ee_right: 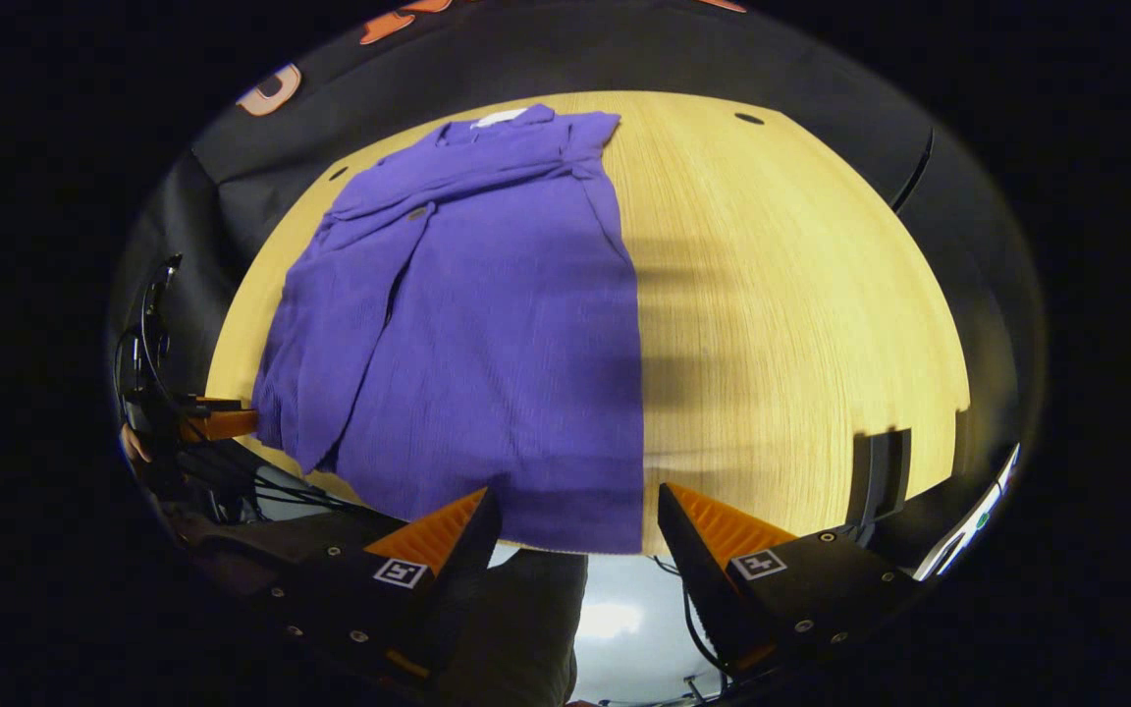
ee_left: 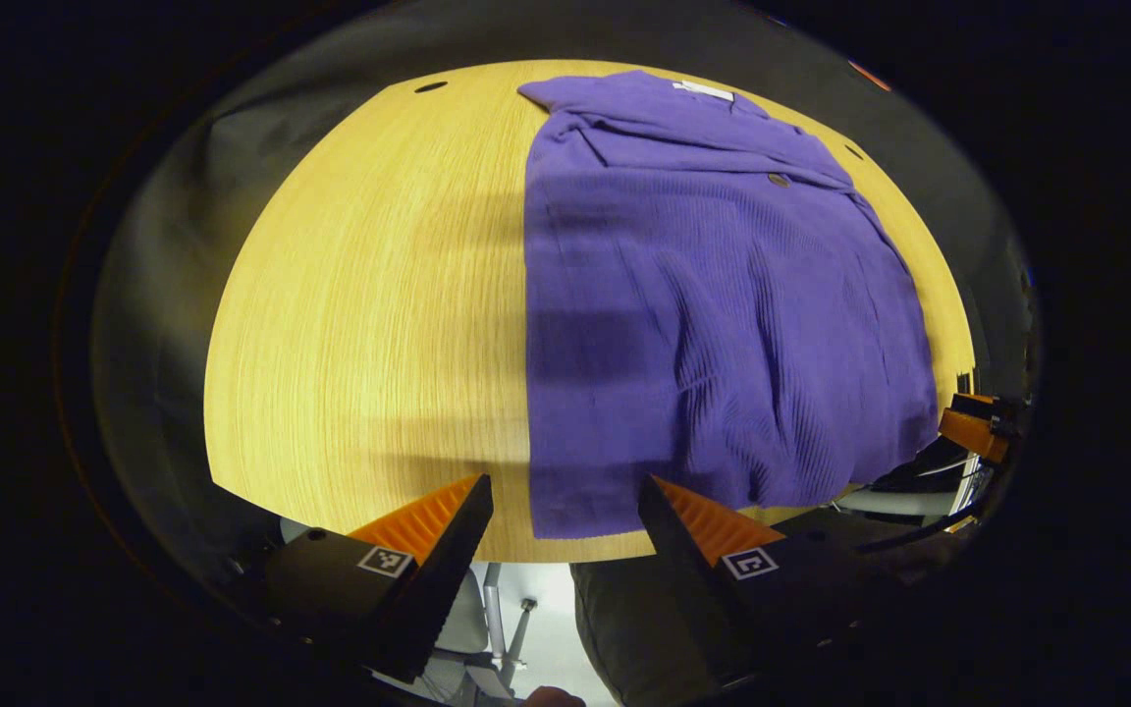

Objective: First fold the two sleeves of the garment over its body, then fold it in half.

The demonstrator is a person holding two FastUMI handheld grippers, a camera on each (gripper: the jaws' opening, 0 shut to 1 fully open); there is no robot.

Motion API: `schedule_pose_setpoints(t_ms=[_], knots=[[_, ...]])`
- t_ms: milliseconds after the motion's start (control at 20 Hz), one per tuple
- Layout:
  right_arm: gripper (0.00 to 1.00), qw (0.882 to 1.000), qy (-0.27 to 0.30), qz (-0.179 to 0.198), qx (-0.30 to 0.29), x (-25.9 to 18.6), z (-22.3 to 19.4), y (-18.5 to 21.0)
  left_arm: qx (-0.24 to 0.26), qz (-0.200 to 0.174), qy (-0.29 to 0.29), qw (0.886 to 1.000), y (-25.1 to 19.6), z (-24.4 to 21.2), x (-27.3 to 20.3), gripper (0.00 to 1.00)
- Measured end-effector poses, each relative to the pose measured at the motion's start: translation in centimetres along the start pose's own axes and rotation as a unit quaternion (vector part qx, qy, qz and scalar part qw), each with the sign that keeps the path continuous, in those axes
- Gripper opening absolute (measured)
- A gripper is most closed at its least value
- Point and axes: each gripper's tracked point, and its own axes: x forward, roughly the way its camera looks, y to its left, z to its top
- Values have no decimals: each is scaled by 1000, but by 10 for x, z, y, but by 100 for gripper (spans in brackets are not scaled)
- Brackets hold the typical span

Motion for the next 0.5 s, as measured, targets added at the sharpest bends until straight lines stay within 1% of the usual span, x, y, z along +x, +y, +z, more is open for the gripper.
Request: schedule_pose_setpoints(t_ms=[100, 150, 300, 350, 400, 450, 500], knots=[[97, 1000, 12, -11, -7, 4, -8, -4, 2, 1, 17, 1000, -2, -6, 7, 98], [96, 1000, 18, -19, -10, 7, -10, -7, 9, -1, 10, 1000, -4, -1, 10, 98], [96, 999, 39, -16, 5, 14, -22, -5, 15, 4, 19, 1000, -6, -5, 11, 97], [96, 999, 45, -22, 9, 17, -24, -6, 14, 7, 22, 1000, -7, -3, 12, 97], [96, 999, 40, -33, 5, 17, -21, -11, 11, 9, 25, 1000, -8, -3, 14, 98], [96, 999, 39, -35, 4, 19, -21, -12, 5, 8, 27, 1000, -8, -1, 15, 98], [94, 998, 44, -37, 4, 20, -21, -12, 3, 9, 31, 999, -8, -2, 16, 97]])
